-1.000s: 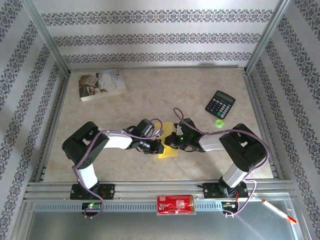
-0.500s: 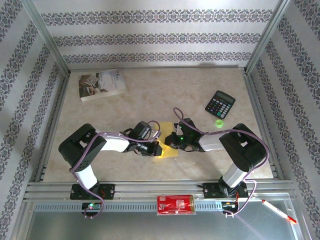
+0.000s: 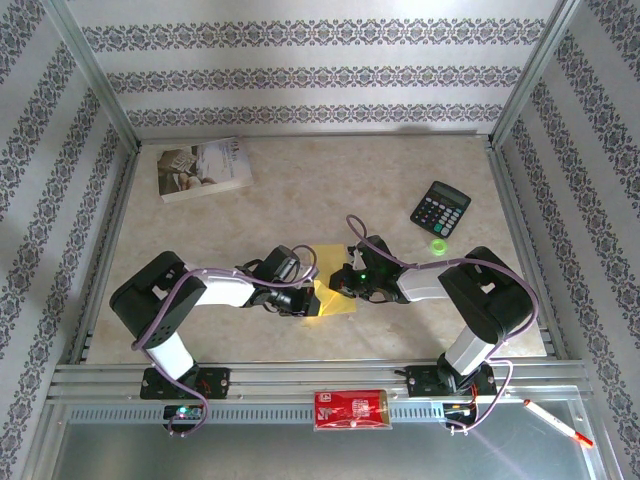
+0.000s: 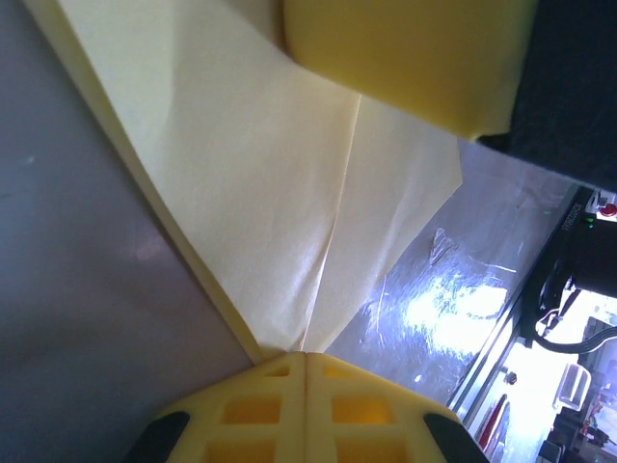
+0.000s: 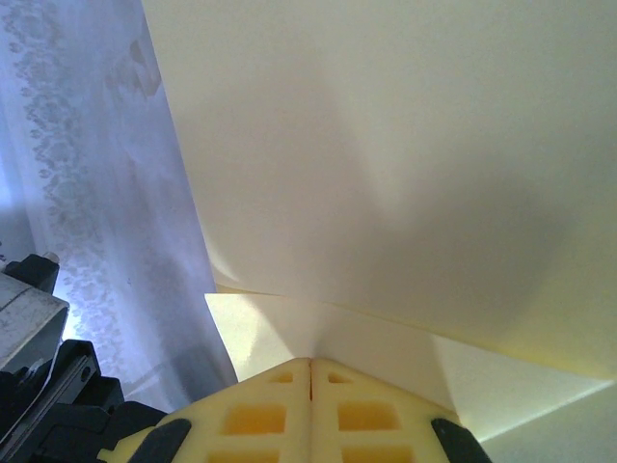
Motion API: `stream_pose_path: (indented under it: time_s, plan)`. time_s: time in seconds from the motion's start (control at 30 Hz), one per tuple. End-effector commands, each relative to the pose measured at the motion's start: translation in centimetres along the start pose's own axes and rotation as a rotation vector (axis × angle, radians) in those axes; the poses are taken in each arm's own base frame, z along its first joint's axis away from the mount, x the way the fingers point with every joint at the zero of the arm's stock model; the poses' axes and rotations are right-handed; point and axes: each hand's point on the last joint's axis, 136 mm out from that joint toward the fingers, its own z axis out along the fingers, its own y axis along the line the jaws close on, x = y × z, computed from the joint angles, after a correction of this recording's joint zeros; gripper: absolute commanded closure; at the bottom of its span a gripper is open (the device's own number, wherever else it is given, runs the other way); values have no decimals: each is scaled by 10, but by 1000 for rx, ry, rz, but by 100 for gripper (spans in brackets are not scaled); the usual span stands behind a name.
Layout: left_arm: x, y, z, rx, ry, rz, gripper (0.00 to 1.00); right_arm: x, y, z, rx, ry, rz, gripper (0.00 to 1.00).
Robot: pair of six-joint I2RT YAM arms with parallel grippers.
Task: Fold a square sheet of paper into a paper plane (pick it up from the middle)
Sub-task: Fold the triangle a second time at the center of the table.
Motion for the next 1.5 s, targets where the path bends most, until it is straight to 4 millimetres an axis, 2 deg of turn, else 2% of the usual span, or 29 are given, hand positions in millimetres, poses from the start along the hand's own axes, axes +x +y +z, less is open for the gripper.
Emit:
stream_pose_path:
  time_s: [0.0, 0.2, 0.3, 0.57, 0.67, 0.77, 0.9, 1.1, 1.33, 1.47]
  plan:
    - [45, 21, -3, -88, 136, -72, 100, 44, -94, -1, 338, 93, 126, 100]
    - [7, -14, -25, 12, -17, -21, 100, 43, -91, 1, 324, 93, 125, 100]
    - [-12, -23, -31, 21, -83, -6, 99, 41, -87, 2, 314, 90, 121, 100]
    - [-34, -25, -11, 11, -66, 0, 100, 39, -84, 2, 307, 88, 116, 100]
    - [-36, -20, -5, -24, -46, 2, 100, 40, -84, 2, 307, 86, 116, 100]
    - [-32, -10, 2, -55, -15, -10, 100, 40, -84, 1, 308, 85, 119, 100]
    - [-15, 2, 9, -98, 44, -4, 100, 39, -85, 1, 311, 83, 120, 100]
    - [13, 13, 6, -123, 111, -10, 100, 39, -87, 1, 314, 85, 123, 100]
    - [37, 21, 1, -132, 154, -15, 100, 40, -90, 2, 322, 89, 126, 100]
    - [44, 17, -2, -121, 184, 4, 100, 41, -90, 2, 323, 90, 126, 100]
